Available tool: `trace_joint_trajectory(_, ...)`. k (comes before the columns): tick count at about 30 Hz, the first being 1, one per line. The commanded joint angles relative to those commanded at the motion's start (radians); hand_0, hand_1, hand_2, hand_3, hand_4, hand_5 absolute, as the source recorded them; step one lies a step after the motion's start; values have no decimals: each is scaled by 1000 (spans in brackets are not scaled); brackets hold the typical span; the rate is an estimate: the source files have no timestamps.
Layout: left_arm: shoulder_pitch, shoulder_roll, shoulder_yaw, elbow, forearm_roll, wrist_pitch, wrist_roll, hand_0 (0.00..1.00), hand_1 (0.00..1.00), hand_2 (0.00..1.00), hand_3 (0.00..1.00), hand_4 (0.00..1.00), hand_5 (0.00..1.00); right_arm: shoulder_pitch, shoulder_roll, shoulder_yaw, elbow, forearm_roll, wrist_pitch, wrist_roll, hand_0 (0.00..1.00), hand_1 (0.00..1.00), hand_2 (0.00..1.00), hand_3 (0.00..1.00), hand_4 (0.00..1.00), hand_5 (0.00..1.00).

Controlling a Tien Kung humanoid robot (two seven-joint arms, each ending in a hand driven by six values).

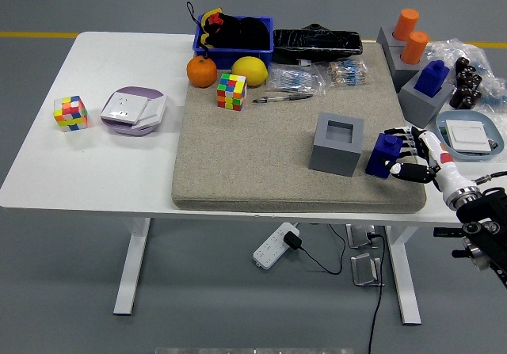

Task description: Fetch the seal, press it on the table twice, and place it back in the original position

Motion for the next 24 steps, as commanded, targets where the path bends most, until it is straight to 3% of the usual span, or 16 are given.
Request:
trace_joint_trajectory(11, 0, 0, -1, -1, 0, 0, 0, 719, 693, 684, 722, 639, 233, 1, -5, 2, 23, -7, 1, -4, 558, 439, 445, 466, 666, 2)
trace_joint_trajectory(24, -2, 2, 0, 1, -3, 0, 0, 718, 694, 684, 722, 639, 233, 28, -38, 134, 183, -71, -7, -22, 559, 439, 446, 466, 665, 2)
